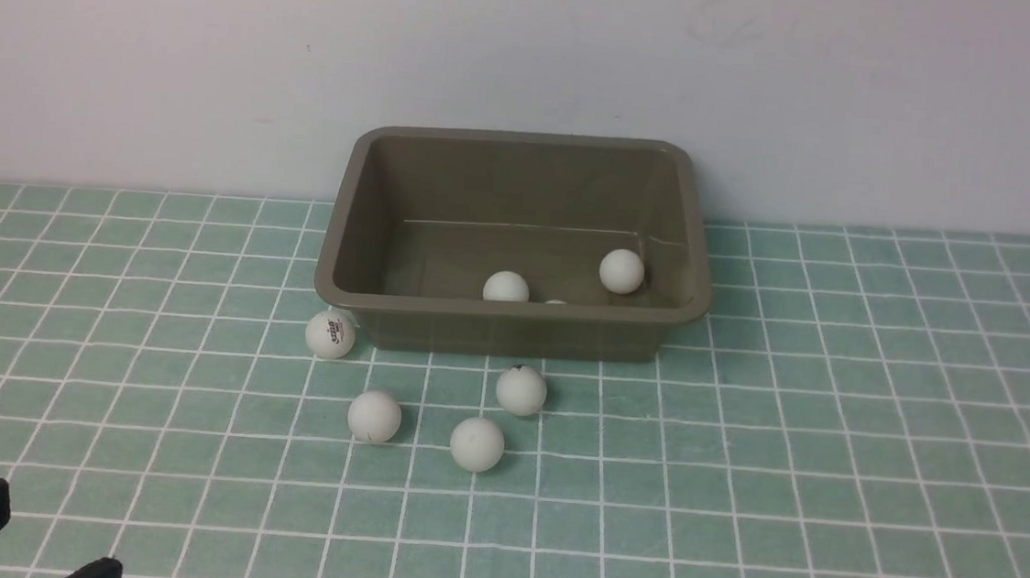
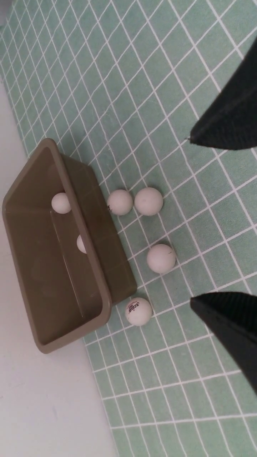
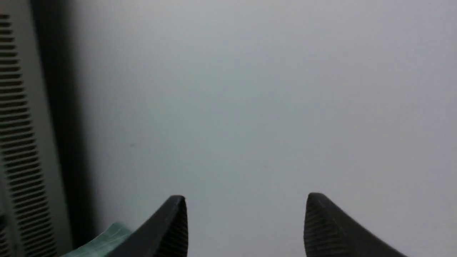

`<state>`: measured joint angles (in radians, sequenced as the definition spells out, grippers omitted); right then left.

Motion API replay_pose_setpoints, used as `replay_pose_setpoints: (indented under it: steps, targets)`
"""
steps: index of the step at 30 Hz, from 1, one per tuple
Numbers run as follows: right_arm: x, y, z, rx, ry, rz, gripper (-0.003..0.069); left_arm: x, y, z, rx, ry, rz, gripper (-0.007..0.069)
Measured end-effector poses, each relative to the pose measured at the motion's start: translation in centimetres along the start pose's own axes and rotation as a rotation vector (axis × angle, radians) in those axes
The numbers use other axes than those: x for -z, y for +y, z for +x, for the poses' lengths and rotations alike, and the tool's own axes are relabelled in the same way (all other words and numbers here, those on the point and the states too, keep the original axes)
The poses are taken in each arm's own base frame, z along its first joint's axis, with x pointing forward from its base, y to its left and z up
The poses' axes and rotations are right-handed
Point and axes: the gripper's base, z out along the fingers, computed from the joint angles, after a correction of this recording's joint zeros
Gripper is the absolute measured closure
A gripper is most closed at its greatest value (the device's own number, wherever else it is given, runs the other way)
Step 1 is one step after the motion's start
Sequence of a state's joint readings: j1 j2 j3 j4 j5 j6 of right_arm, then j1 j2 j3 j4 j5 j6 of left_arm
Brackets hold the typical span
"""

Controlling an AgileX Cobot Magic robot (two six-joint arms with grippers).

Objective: Put the table tennis balls in the box on the green coffee tablecloth.
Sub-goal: 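Reach for and grasp a ping pong ball on the table beside the basket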

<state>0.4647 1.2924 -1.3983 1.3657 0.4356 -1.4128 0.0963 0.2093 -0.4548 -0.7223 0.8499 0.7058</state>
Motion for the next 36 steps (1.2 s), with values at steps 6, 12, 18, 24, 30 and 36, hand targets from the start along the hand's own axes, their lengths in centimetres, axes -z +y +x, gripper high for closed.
replay_pose_setpoints:
  steps: [6,12,18,24,30,36]
  targets:
    - [-0.1,2.3,1.0,-0.010,0.078,-0.269,0.0302,0.0,0.0,0.0,0.000,-0.002,-0.002,0.0143]
    - [0.4,3.6,2.6,-0.062,0.246,-0.430,0.0326,0.0,0.0,0.0,0.000,-0.002,-0.002,0.0143]
    - [0.9,2.4,5.3,-0.009,0.546,-0.307,0.0337,0.0,0.0,0.0,0.000,-0.002,-0.002,0.0143]
    - [2.6,-0.6,7.0,0.066,0.836,0.022,0.0341,0.0,0.0,0.0,0.000,-0.002,-0.002,0.0143]
    - [7.5,-1.7,4.6,0.161,0.943,0.264,0.0341,0.0,0.1,-0.2,-0.022,-0.017,-0.015,0.0143]
    - [11.7,-1.0,2.3,0.148,0.943,0.336,0.0341,-0.2,0.9,-1.0,-0.029,-0.085,-0.082,0.0143]
